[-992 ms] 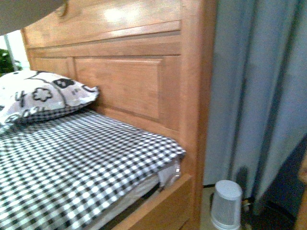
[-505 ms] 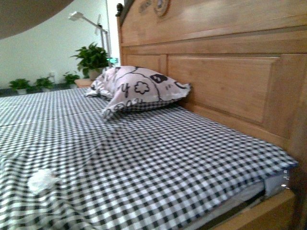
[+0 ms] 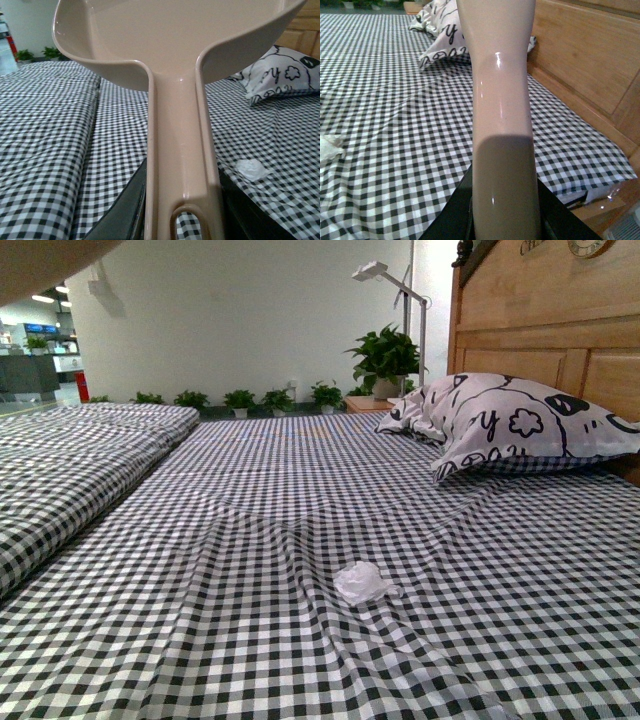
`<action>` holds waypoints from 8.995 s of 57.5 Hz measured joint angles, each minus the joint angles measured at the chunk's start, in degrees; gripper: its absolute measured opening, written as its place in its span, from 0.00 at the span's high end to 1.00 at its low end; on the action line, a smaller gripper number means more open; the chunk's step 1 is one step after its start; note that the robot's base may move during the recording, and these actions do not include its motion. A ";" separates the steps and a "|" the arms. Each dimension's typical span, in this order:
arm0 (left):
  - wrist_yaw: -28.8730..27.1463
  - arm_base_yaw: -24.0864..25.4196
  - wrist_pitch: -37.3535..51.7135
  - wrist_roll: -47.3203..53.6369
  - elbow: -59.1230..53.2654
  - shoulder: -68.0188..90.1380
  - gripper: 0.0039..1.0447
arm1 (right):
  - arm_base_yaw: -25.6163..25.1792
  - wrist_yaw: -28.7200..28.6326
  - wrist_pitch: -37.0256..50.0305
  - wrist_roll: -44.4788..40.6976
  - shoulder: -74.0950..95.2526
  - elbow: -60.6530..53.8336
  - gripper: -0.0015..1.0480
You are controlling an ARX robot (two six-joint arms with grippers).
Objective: Clean up trash
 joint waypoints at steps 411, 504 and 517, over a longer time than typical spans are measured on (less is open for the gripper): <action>-0.17 12.87 9.90 9.40 13.81 28.65 0.74 | -37.57 -75.49 -17.73 1.90 18.40 25.35 0.82; -19.80 -2.62 0.74 4.85 -5.31 -1.95 0.74 | -30.05 -61.24 -22.73 16.63 -6.97 17.20 0.82; -19.80 -2.62 0.74 4.85 -5.31 -1.95 0.74 | -30.05 -61.24 -22.73 16.63 -6.97 17.20 0.82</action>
